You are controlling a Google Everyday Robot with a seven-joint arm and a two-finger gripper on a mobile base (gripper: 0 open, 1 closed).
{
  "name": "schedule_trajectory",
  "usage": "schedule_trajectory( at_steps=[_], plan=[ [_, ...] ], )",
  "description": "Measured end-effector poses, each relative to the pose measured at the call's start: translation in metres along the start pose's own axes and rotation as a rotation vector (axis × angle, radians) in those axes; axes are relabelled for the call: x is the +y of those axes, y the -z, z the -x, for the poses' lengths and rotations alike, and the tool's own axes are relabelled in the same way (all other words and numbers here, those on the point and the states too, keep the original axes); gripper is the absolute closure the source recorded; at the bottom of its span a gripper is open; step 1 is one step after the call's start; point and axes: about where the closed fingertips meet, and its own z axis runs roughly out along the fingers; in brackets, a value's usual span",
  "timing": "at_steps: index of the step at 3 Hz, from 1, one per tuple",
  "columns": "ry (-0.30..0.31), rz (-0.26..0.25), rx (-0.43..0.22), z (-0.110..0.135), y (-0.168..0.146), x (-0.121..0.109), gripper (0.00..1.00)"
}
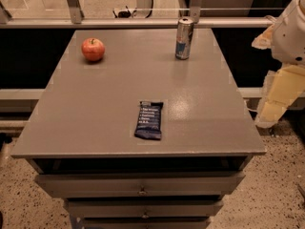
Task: Move rxbar blueberry near apple
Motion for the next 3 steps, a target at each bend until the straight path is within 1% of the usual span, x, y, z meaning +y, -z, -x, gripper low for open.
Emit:
schedule_trajectory(
  at_steps=[1, 2, 3],
  plan=[
    [0.000, 0.000, 0.000, 0.000, 0.000, 0.000, 0.00],
    [0.021, -0.005, -0.030, 0.005, 0.000, 0.001, 0.00],
    [0.057, 0.034, -0.114, 0.026, -0.028, 0.006, 0.00]
  ],
)
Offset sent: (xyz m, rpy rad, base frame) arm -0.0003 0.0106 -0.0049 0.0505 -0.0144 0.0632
